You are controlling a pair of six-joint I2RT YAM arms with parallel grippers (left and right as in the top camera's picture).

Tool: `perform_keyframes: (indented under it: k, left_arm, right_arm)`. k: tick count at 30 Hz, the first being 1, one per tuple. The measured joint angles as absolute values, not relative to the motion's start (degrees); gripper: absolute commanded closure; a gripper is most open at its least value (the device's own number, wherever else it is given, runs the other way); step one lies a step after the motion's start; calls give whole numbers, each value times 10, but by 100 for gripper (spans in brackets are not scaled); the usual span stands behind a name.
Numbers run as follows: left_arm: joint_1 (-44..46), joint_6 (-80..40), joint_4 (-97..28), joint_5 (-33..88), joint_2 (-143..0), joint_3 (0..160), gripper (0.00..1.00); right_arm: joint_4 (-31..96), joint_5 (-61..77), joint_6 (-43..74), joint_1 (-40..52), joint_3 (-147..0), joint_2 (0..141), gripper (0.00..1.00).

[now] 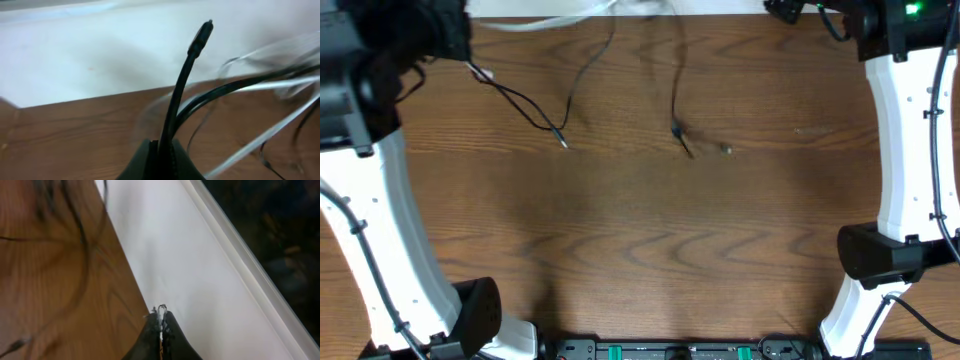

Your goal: Untangle cables

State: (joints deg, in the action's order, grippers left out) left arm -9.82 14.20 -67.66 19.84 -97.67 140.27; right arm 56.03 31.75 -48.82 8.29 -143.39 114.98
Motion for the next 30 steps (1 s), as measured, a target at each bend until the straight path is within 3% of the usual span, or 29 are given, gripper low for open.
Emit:
perform_keyframes:
  k: [7,9,13,16,24,30]
  left_arm:
    - [-112,131,-674,207,-958,1403,92]
    - [-112,128,-674,213,-958,1403,92]
    - [-100,120,-670,239,-958,1403,92]
    - [-71,108,-662,248,-958,1403,92]
    - [53,89,-656,240,-962,1403,93]
    - [125,85,-656,223,-974,1403,93]
  right_arm:
    - [573,302,-489,56,-1434,1149,96]
    - [578,312,-493,56,-1434,1149,75]
    - [580,349,-500,57,-1434,1149,71]
    - [581,381,-506,63,-1434,1148,56]
    - [639,464,-546,70,-1434,1147,58]
    - [697,540,-600,70,-1434,1159,50]
